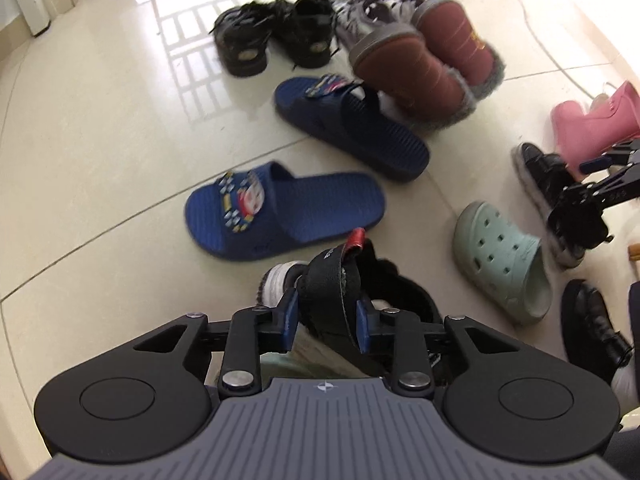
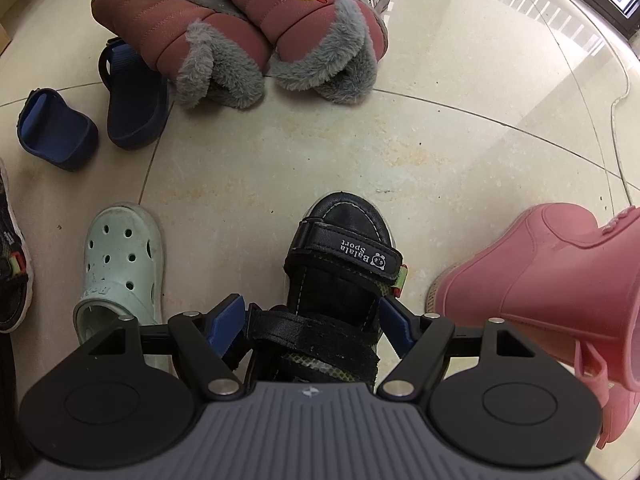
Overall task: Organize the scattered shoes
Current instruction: 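Carry the black sandal to the wall with the left tool and release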
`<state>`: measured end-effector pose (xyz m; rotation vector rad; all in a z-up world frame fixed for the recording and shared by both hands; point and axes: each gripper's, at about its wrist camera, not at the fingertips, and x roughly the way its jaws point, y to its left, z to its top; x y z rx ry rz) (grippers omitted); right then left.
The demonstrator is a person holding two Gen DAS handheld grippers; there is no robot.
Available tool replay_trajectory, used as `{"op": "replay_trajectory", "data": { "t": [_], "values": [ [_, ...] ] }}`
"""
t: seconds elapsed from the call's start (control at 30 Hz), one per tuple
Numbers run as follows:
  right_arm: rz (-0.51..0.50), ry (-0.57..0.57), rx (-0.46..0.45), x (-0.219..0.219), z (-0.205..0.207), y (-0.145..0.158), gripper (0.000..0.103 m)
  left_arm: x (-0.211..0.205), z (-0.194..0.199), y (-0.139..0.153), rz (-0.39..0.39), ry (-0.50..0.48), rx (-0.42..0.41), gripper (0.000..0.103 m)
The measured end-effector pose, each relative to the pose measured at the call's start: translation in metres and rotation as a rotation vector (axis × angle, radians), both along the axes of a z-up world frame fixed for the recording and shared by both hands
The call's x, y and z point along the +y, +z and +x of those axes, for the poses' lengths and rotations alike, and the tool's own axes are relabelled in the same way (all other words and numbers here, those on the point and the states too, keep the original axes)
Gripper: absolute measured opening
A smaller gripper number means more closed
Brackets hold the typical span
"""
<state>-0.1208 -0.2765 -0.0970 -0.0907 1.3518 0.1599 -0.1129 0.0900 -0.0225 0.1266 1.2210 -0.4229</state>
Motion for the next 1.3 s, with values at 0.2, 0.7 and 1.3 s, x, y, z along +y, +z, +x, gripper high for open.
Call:
{"op": "replay_trajectory", "data": {
  "t": [0.2, 0.7, 1.3],
  "values": [
    [-0.009, -0.011, -0.006, -0.002, 0.000, 0.002, 0.080, 0.001, 0.015, 0.018, -0.043, 0.046, -0.065, 0.031],
    [-0.012, -0.006, -0.007, -0.001, 0.003, 0.001, 0.080, 0.120, 0.055, 0.063, -0.122, 0.658, -0.240, 0.031],
    [-0.026, -0.009, 0.011, -0.002, 0.009, -0.004, 0.080, 0.219, 0.029, 0.009, -0.115, 1.133, -0.251, 0.031]
  ]
}}
